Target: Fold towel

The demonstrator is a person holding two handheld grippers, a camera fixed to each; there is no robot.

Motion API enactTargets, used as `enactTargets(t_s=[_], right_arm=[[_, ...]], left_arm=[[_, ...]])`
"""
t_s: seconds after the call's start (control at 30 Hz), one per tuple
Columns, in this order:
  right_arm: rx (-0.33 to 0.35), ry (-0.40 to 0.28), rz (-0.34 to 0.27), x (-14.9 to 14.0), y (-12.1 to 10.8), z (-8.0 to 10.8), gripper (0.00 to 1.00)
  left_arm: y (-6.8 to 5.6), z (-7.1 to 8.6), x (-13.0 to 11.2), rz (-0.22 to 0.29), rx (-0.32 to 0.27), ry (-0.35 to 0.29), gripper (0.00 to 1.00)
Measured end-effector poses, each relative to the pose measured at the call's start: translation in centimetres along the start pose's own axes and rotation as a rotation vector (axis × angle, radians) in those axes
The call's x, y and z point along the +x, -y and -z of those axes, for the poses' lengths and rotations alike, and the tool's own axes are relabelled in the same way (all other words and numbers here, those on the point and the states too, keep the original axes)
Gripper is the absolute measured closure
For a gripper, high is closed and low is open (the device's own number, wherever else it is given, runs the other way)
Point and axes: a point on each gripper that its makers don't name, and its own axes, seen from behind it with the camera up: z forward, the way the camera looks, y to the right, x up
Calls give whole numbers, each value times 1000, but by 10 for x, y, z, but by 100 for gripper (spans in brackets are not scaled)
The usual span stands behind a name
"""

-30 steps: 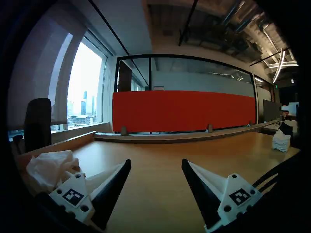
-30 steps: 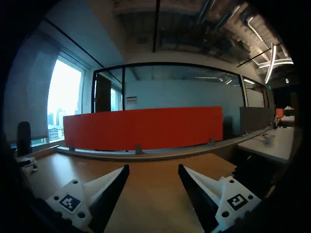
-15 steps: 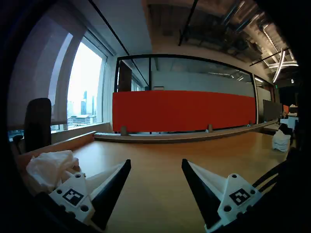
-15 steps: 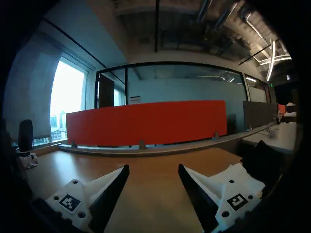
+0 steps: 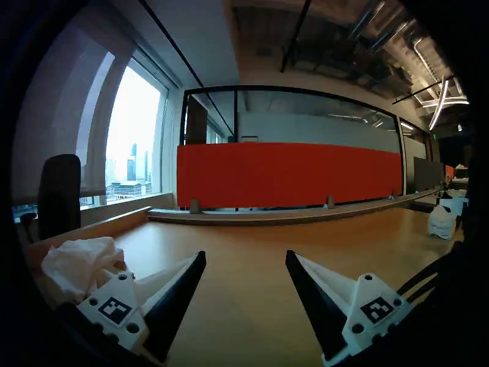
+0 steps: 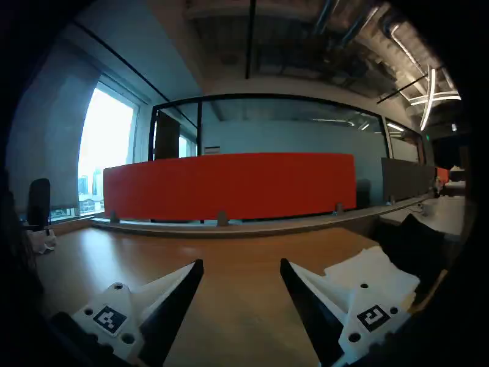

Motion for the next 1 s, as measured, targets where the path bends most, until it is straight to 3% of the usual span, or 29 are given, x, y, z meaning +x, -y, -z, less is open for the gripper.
enactTargets(t_s=[0.27,1.0], right_arm=[[-9,14,23,-11,-2,-2,3],[18,5,37,-9,6,4,2]], left_arm=[[0,0,0,0,0,0,3],[0,0,0,0,0,0,3]])
